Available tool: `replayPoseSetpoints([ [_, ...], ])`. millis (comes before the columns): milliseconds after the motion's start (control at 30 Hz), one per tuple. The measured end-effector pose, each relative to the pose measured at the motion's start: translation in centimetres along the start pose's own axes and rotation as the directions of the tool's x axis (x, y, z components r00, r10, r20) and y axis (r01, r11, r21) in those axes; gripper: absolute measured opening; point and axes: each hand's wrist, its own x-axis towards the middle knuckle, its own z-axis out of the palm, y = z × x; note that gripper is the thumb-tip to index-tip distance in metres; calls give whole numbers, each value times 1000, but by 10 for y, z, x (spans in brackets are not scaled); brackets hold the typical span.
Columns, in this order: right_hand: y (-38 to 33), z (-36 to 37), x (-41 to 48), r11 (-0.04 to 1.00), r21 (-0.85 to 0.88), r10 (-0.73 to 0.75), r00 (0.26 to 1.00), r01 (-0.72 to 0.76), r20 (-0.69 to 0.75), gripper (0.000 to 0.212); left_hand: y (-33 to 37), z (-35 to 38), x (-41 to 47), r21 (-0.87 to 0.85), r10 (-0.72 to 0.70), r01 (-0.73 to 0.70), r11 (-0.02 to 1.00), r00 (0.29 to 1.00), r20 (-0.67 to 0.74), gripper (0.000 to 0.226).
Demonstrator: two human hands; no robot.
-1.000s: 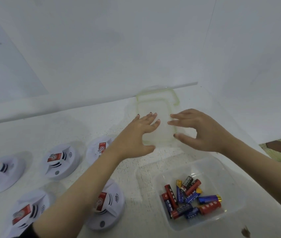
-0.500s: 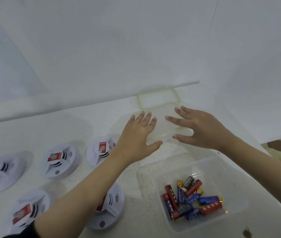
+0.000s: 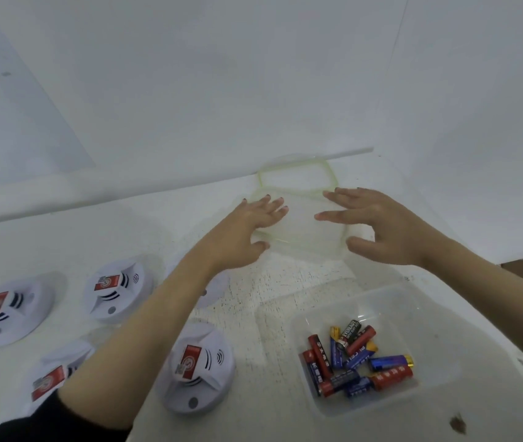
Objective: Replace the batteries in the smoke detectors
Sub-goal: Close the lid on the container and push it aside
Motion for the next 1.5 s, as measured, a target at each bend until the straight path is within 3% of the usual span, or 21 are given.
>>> replayPoseSetpoints([
  [100, -5, 4, -4, 997, -64, -41, 992, 48, 118, 54, -3, 0, 1, 42, -49, 53, 998, 994, -99, 76],
  [167, -12, 9, -4, 988, -137, -58, 996, 67, 70, 51, 5, 3, -2, -50, -34, 28, 998, 991, -130, 73],
  [300, -25, 20, -1, 941, -307, -182, 978, 145, -97, 46, 19, 17, -9, -218, 28, -30, 975, 1000, -13, 88],
  [433, -29, 21, -1, 918, -354, -235, 965, 179, -120, 51, 13, 25, -8, -47, 67, -69, 997, 997, -27, 101],
  [733, -25, 29, -3, 911, -364, -269, 948, 194, -168, 44, 10, 40, -6, 60, 99, -88, 994, 974, -204, 85],
  [833, -25, 29, -3, 931, -316, -238, 959, 180, -154, 44, 11, 37, -5, 72, 111, -98, 993, 974, -200, 85],
  [900, -23, 26, -3, 951, -264, -197, 972, 159, -125, 44, 14, 26, -4, -39, 59, -65, 997, 988, -143, 87],
  [967, -17, 20, -4, 988, -134, -89, 991, 76, -99, 43, 15, 16, -3, -216, -45, 7, 976, 984, -170, 72],
  [1067, -6, 11, -9, 989, 51, 144, 985, -140, -98, 47, 11, 5, -2, -271, -238, 177, 946, 948, -210, 39],
  [1167, -5, 1, -7, 872, 331, 407, 910, -360, -81, 52, 9, 1, -1, -441, -366, 277, 854, 921, -130, 26],
  [1267, -11, 1, -3, 645, 621, 523, 850, -445, 66, 32, 12, -6, 0, -512, -447, 337, 790, 888, -106, 22],
  [1400, -8, 1, 0, 682, 544, 552, 832, -489, 55, 32, 20, -11, -4, -603, -474, 414, 682, 878, 66, 24],
  [1500, -4, -2, 3, 657, 584, 541, 838, -476, 75, 35, 28, -11, -12, -639, -440, 438, 632, 882, 170, 27],
])
